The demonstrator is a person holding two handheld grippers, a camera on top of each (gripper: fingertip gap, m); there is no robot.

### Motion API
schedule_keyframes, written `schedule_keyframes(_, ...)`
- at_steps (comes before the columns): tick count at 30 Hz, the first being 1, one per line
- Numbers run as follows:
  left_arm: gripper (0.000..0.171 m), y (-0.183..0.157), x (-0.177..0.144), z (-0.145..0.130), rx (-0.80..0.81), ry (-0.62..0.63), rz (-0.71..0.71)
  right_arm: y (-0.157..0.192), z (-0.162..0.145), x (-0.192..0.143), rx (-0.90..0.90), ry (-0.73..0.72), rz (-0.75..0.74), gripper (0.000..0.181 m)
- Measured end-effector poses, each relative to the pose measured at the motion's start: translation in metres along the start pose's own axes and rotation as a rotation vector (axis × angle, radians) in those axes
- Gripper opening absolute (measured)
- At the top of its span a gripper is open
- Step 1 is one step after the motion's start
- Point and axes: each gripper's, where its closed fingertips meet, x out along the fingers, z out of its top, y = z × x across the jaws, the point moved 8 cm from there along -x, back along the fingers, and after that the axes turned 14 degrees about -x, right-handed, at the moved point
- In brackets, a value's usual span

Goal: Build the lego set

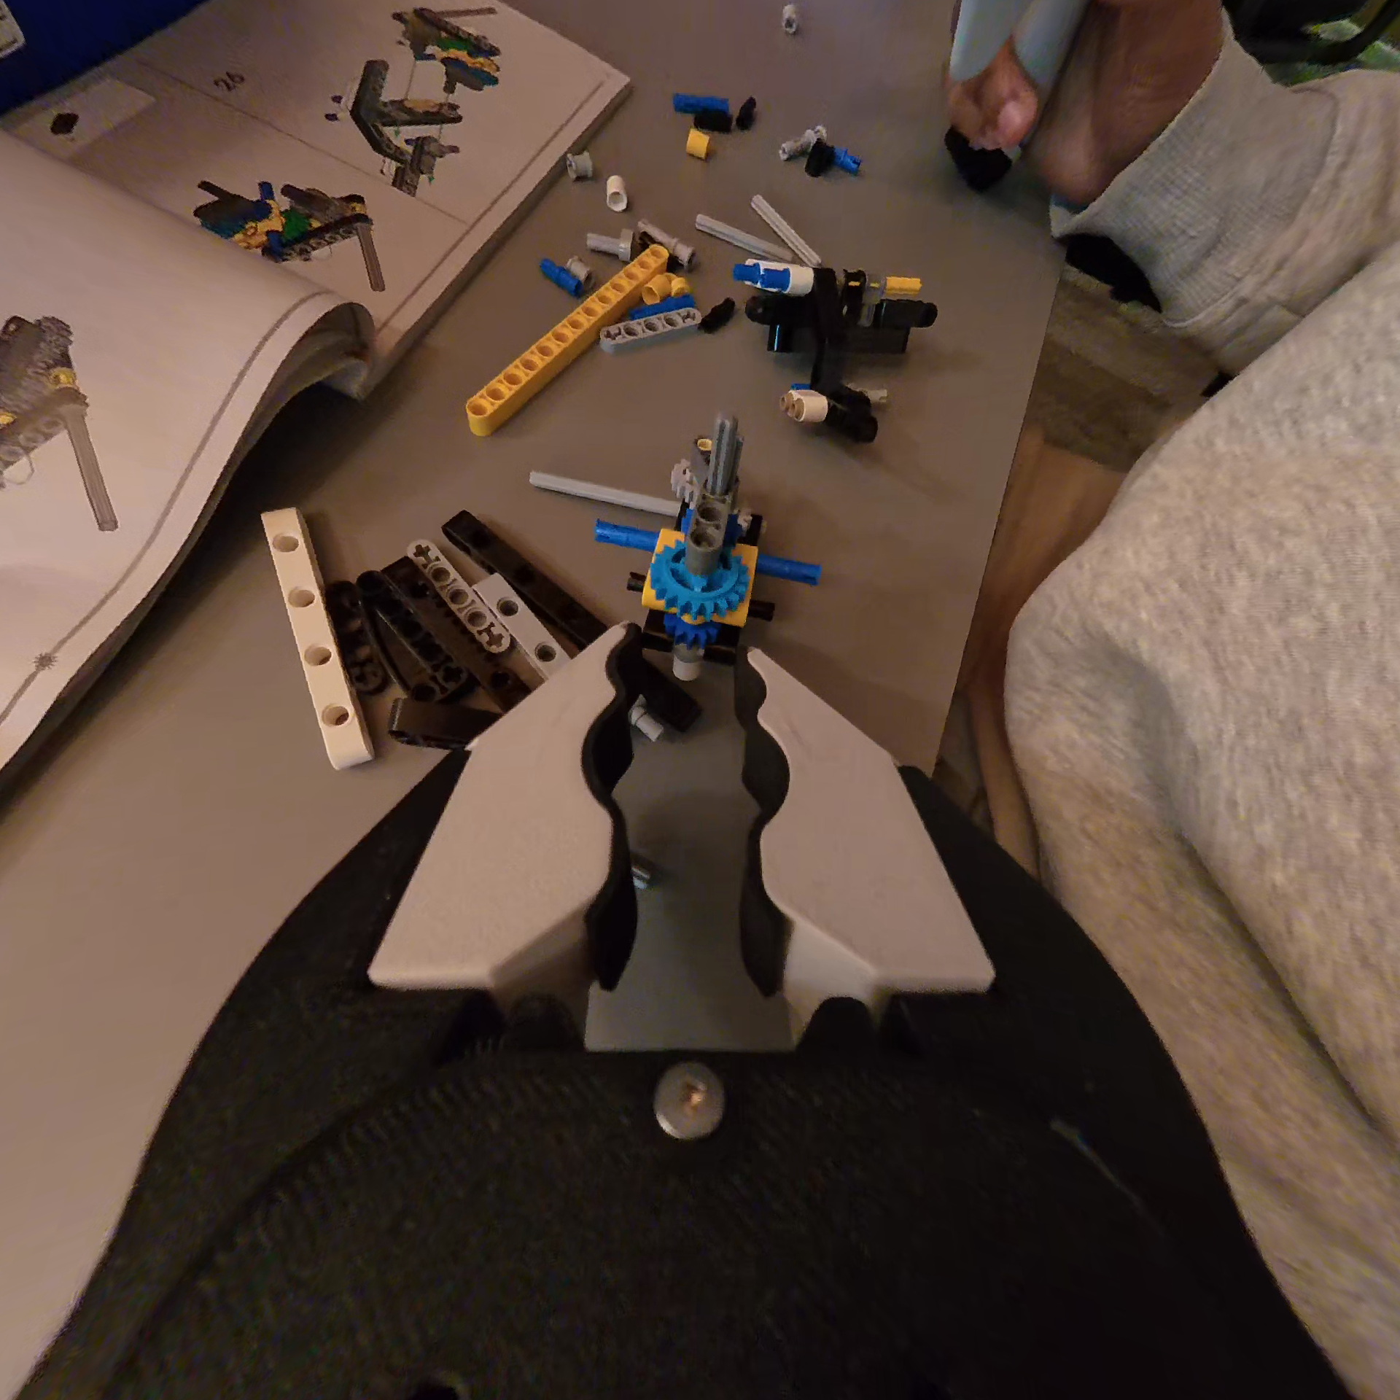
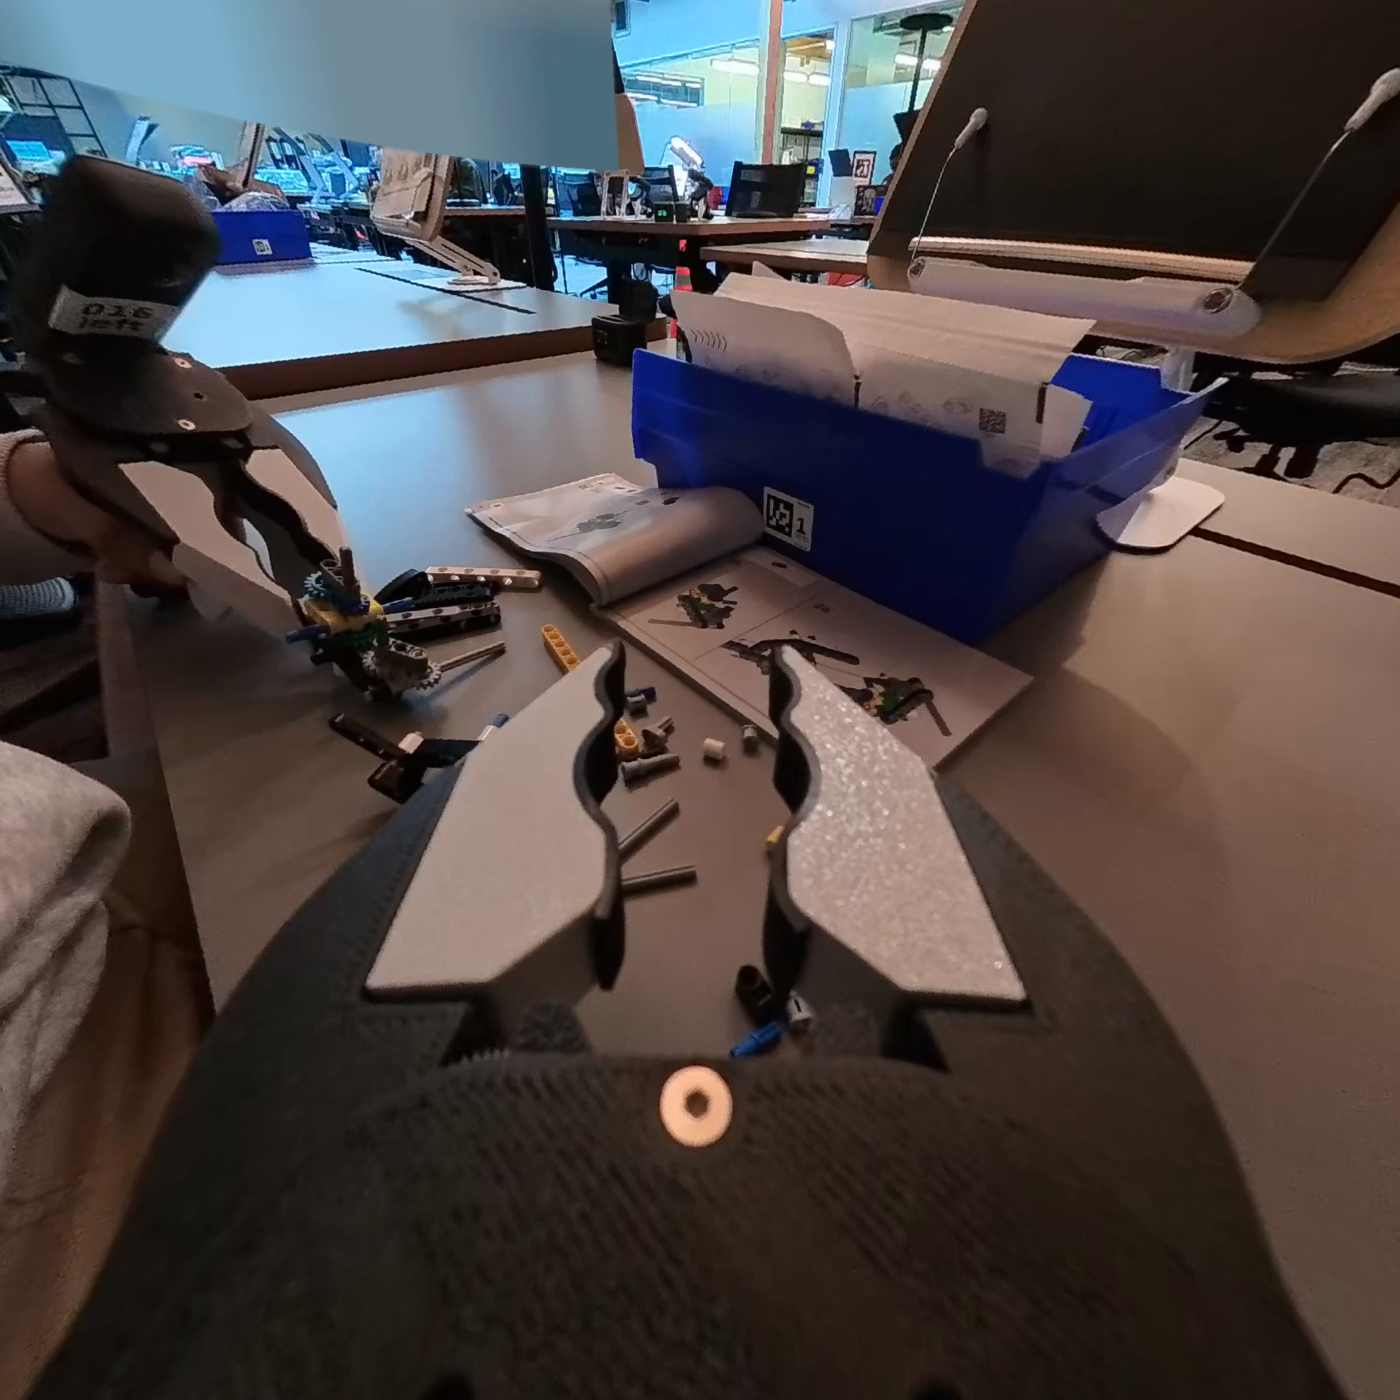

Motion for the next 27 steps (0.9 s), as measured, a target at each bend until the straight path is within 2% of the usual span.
schedule_keyframes(6, 0.022, 0.003, 0.005, -0.001, -0.024, 0.039, 0.020, 0.001, -0.001, 0.002, 0.000, 0.017, 0.007, 0.044)
schedule_keyframes(13, 0.022, 0.004, 0.003, 0.000, -0.034, 0.022, 0.015, 0.001, -0.002, 0.004, 0.007, 0.036, 0.023, 0.050)
schedule_keyframes(17, 0.022, 0.003, 0.005, -0.001, -0.020, 0.037, 0.025, 0.000, 0.003, 0.005, 0.046, -0.027, 0.052, 0.061)
schedule_keyframes(20, 0.022, 0.004, 0.004, -0.001, -0.034, 0.036, 0.013, 0.003, 0.018, 0.012, 0.062, -0.079, 0.117, 0.066)
schedule_keyframes(23, 0.022, 0.004, 0.004, 0.000, -0.040, 0.031, 0.004, 0.012, 0.038, 0.026, -0.009, -0.105, 0.212, 0.065)
schedule_keyframes(27, 0.022, 0.004, 0.004, 0.000, -0.032, 0.030, 0.013, 0.032, 0.050, 0.051, -0.087, -0.061, 0.425, 0.050)
